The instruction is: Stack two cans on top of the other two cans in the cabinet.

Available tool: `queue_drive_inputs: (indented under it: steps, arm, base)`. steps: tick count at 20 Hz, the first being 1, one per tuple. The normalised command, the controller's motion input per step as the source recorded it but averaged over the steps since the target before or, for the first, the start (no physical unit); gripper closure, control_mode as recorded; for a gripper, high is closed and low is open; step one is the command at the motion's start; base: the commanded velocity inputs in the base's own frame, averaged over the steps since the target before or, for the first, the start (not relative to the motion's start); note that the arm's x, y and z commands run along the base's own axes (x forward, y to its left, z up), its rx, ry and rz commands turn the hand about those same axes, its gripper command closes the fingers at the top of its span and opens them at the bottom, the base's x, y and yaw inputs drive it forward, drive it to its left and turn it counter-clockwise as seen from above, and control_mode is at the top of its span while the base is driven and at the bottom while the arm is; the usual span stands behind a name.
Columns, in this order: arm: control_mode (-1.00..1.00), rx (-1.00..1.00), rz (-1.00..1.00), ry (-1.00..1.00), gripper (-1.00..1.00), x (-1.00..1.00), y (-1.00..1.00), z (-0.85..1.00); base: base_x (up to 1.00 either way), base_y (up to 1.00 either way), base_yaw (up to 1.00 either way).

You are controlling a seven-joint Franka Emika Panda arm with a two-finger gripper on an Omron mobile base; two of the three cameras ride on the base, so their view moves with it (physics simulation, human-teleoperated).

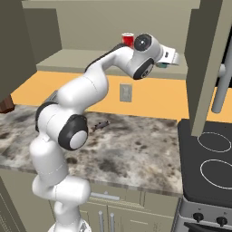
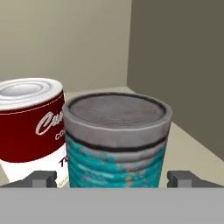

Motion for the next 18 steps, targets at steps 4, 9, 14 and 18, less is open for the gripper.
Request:
queue_drive_inputs:
  steps: [4, 9, 14, 18]
  arm:
    - [-1.00, 0.00, 0.01, 0.03, -1.00, 0.12, -0.10, 0.00]
    - [-1.00, 0.01, 0.00, 0.05, -1.00, 0.01, -0.01, -0.07]
    - [-1.00, 0.02, 0.01, 0.08, 1.00, 0.00, 0.00, -0.16]
    - [-1.00, 0.03, 0.03, 0.03, 1.00, 0.00, 0.00, -0.16]
  base:
    - [0.00, 0.00, 0.00]
    - [0.00, 0.00, 0.00]
    - [0.00, 0.00, 0.00]
    - [0.00, 0.00, 0.00]
